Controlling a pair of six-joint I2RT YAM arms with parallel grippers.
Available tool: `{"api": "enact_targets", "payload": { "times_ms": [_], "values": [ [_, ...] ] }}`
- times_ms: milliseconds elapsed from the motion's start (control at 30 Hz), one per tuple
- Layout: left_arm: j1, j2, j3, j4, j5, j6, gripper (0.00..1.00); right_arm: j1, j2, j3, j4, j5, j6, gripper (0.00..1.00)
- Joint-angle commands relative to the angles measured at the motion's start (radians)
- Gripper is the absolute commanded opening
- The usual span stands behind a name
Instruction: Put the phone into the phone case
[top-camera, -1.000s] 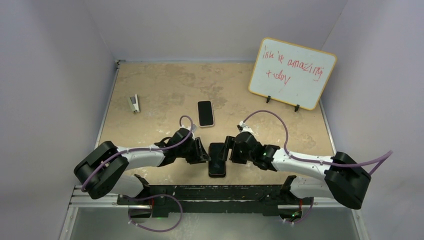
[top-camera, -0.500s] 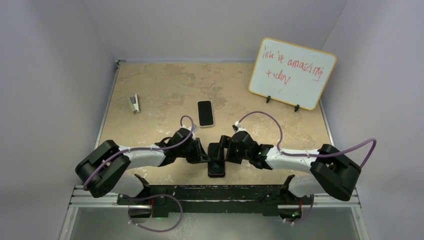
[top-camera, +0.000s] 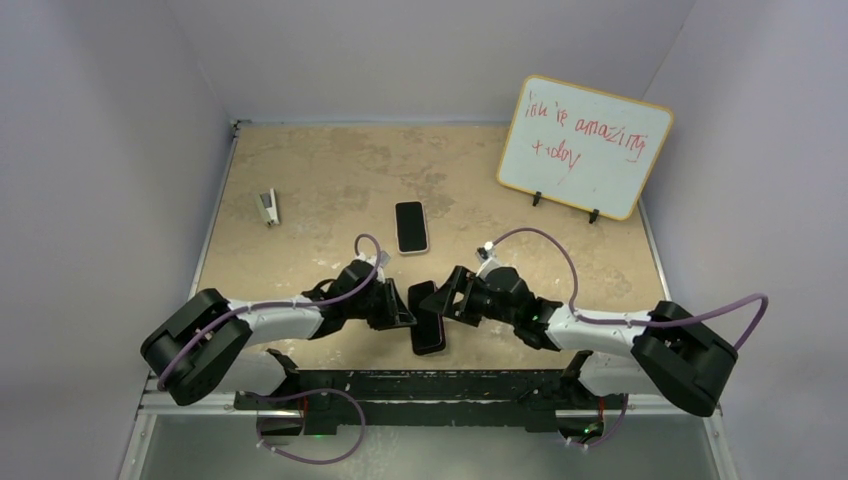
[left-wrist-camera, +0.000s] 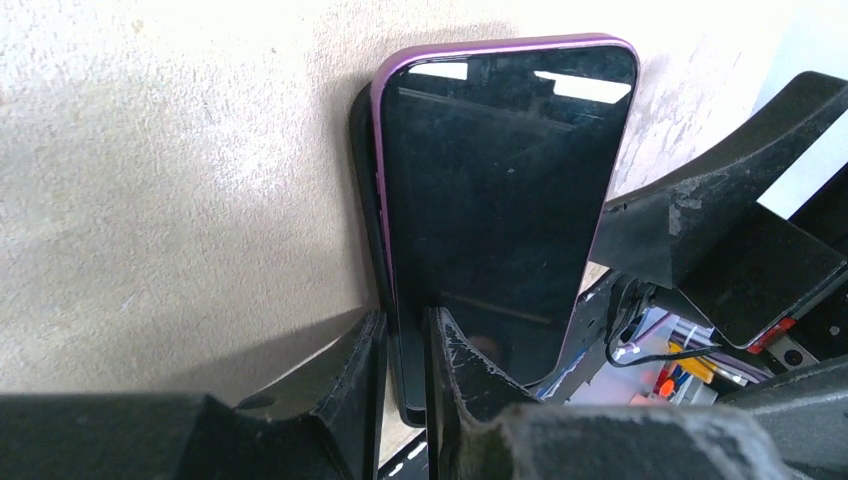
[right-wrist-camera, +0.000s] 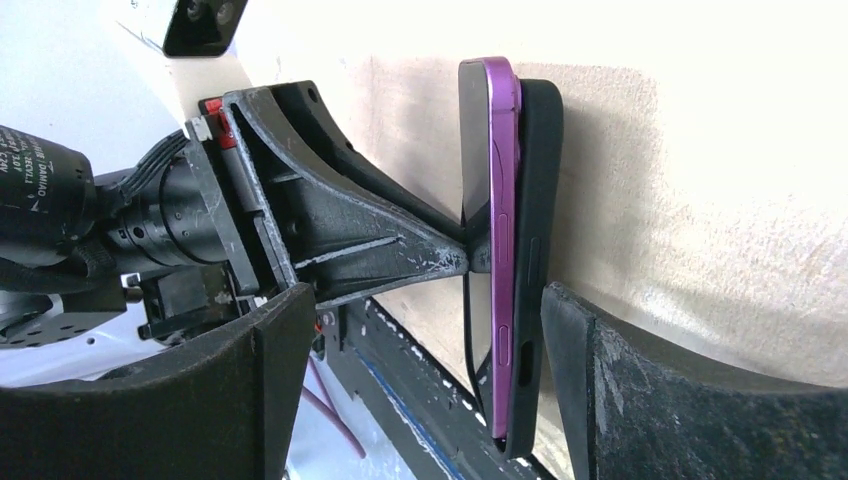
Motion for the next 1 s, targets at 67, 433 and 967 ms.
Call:
{"api": "enact_targets", "payload": {
  "times_ms": [67, 433, 967],
  "values": [
    [-0.008, -0.022, -0.005, 0.042, 0.037, 0.015, 0.21, 0.019, 0.075, 0.013, 0.318, -0.158, 0.075, 0.82],
    [-0.009, -0.099, -0.023, -0.023, -0.029, 0.027, 0.21, 0.021, 0.200, 0.052, 0.352, -0.231, 0.058, 0.58],
    [-0.009, -0.134, -0.021, -0.063, -0.053, 0.041, 0.21, 0.021, 0.201, 0.035, 0.377, -0.336, 0.013, 0.37]
  ]
}}
